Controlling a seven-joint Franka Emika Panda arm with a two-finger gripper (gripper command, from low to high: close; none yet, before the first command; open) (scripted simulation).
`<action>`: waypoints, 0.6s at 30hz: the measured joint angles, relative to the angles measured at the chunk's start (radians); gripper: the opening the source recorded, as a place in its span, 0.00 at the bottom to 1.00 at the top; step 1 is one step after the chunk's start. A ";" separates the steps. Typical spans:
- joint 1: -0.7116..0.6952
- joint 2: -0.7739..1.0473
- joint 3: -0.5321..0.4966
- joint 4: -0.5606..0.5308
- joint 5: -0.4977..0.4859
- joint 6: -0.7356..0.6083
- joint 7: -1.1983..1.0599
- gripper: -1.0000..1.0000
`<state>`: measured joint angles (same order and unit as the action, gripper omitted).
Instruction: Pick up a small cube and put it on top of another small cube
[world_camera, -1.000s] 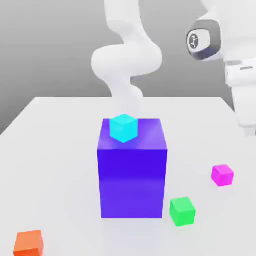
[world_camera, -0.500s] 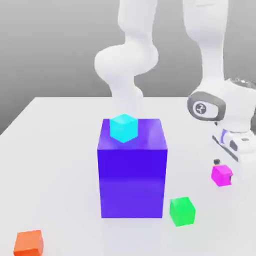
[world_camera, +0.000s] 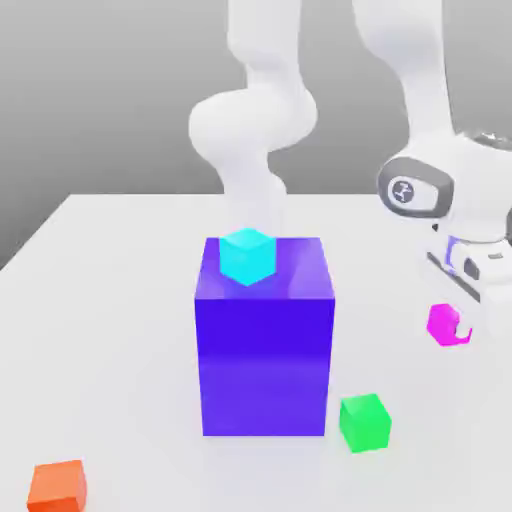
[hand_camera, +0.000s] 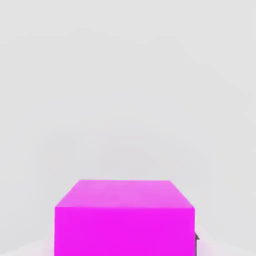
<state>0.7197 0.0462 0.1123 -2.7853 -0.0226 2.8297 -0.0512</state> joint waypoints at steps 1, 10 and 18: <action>-0.031 -0.011 -0.014 0.006 0.006 -0.016 0.003 0.00; -0.284 -0.089 -0.160 0.066 0.017 -0.154 0.062 0.00; -0.310 0.101 -0.153 0.085 0.043 0.017 0.053 1.00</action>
<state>0.4101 0.1470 -0.0411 -2.7008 0.0204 2.8463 0.0019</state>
